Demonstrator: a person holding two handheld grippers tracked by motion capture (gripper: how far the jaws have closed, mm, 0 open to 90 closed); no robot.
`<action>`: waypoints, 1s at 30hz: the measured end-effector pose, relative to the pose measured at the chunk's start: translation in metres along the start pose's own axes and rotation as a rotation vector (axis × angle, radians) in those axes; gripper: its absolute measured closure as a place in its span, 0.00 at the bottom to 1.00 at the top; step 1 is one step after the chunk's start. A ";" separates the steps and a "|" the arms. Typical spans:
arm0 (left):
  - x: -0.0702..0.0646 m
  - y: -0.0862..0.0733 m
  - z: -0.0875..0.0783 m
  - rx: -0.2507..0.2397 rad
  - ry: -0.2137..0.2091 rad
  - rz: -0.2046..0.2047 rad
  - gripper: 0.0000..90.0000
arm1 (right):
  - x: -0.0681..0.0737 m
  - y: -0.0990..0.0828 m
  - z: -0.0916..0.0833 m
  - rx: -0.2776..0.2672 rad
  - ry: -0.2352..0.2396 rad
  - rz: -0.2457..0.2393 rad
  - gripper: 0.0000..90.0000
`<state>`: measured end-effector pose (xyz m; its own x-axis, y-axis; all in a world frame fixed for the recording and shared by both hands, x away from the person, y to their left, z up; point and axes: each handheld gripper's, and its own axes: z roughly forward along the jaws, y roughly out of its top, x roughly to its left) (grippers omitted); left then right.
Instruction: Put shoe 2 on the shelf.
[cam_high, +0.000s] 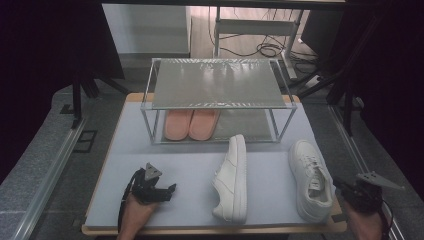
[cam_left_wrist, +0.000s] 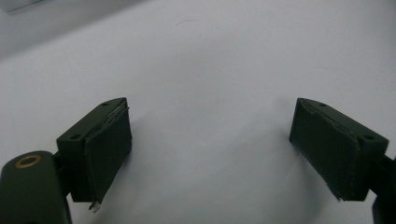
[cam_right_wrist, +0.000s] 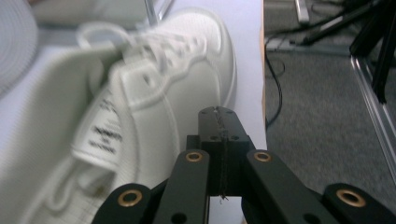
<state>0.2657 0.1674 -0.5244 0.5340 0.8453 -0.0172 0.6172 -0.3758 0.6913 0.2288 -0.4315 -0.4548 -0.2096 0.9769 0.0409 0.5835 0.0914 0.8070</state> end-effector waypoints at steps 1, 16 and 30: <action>0.000 0.000 0.000 0.000 0.000 0.000 0.14 | 0.001 0.002 -0.002 -0.016 0.003 0.001 1.00; 0.000 0.000 0.000 -0.001 0.001 0.002 0.15 | 0.036 0.025 -0.020 -0.182 0.103 -0.058 1.00; 0.000 0.000 0.000 -0.002 0.002 0.003 0.15 | 0.080 0.024 -0.020 -0.214 0.175 -0.093 1.00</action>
<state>0.2653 0.1672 -0.5244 0.5346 0.8450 -0.0137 0.6147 -0.3777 0.6925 0.2104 -0.3553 -0.4207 -0.3976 0.9163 0.0469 0.3803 0.1181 0.9173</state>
